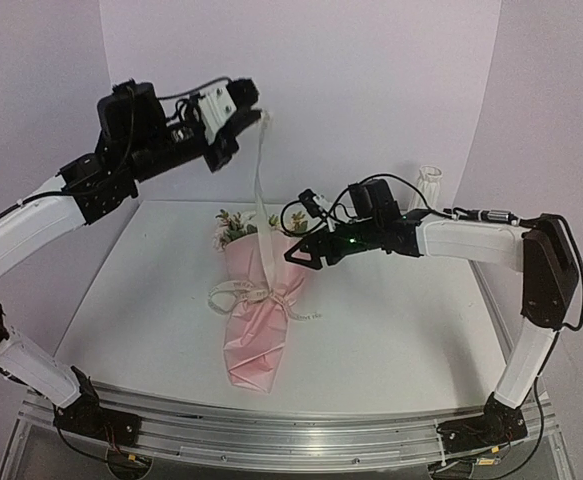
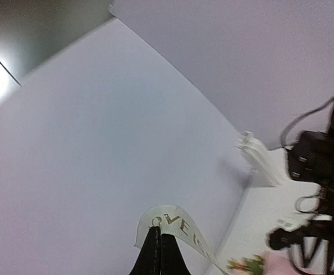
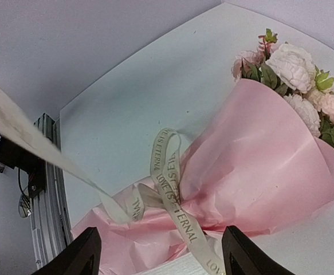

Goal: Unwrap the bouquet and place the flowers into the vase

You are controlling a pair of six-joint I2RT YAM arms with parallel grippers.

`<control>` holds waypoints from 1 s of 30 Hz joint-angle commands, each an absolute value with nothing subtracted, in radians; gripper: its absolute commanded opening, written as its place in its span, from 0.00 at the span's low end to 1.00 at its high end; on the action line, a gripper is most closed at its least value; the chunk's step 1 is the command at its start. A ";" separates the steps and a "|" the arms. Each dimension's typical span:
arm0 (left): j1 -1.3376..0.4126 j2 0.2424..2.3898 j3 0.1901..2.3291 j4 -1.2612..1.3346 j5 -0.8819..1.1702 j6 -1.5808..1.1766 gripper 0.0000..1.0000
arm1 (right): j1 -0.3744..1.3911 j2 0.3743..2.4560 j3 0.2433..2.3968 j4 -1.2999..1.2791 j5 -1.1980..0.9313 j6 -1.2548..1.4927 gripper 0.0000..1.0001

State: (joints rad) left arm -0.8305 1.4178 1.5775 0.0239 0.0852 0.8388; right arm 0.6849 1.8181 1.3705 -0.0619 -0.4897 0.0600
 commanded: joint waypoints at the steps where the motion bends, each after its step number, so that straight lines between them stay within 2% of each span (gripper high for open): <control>1: -0.798 1.288 1.357 -0.232 0.279 0.510 0.02 | 0.683 1.831 1.313 -0.022 -0.442 0.105 0.69; 3: -0.728 1.213 1.246 -0.271 0.427 0.458 0.11 | 0.683 1.825 1.288 -0.042 -0.421 0.113 0.59; 5: -0.670 1.154 1.146 -0.401 0.586 0.519 0.05 | 0.687 1.825 1.279 -0.071 -0.396 0.113 0.53; 8: -0.657 1.083 1.020 -0.817 0.732 0.954 0.00 | 0.707 1.835 1.279 -0.077 -0.384 0.073 0.46; 9: -0.658 1.059 0.978 -0.958 0.733 1.131 0.00 | 0.715 1.844 1.284 -0.078 -0.374 0.063 0.45; 11: -0.658 1.015 0.856 -1.080 0.670 1.321 0.02 | 0.716 1.862 1.294 -0.077 -0.357 0.055 0.43; 12: -0.658 1.000 0.818 -1.091 0.633 1.368 0.13 | 0.717 1.875 1.305 -0.080 -0.346 0.048 0.42; 14: -0.658 0.994 0.750 -1.080 0.569 1.430 0.57 | 0.727 1.902 1.334 -0.083 -0.327 0.017 0.42; 15: -0.658 1.000 0.729 -1.069 0.547 1.459 0.83 | 0.733 1.918 1.350 -0.083 -0.318 -0.017 0.42; 16: -0.658 1.011 0.715 -1.044 0.530 1.463 0.96 | 0.739 1.940 1.370 -0.085 -0.316 -0.045 0.42; 17: -0.657 1.030 0.707 -0.990 0.514 1.442 0.99 | 0.745 1.962 1.391 -0.087 -0.320 -0.062 0.41; 20: -0.627 1.124 0.725 -0.734 0.491 1.275 0.99 | 0.760 2.017 1.447 -0.106 -0.348 -0.090 0.44; 22: -0.568 1.217 0.811 -0.640 0.568 1.141 0.95 | 0.771 2.031 1.454 -0.115 -0.337 -0.104 0.48; 23: -0.550 1.281 0.865 -0.595 0.607 1.067 0.87 | 0.775 2.035 1.452 -0.116 -0.332 -0.108 0.50; 25: -0.546 1.415 0.968 -0.498 0.628 0.939 0.63 | 0.779 2.047 1.450 -0.119 -0.331 -0.106 0.51; 26: -0.548 1.473 0.997 -0.450 0.620 0.876 0.57 | 0.779 2.054 1.450 -0.119 -0.334 -0.105 0.52; 27: -0.548 1.525 1.024 -0.405 0.602 0.837 0.56 | 0.779 2.063 1.451 -0.119 -0.339 -0.104 0.51; 30: -0.548 1.643 1.069 -0.321 0.560 0.855 0.64 | 0.781 2.091 1.472 -0.119 -0.366 -0.098 0.46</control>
State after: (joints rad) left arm -0.5495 1.5268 1.0003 -0.5355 0.5667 0.9766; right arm 0.7770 2.0494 1.4196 -0.1099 -0.3391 -0.0831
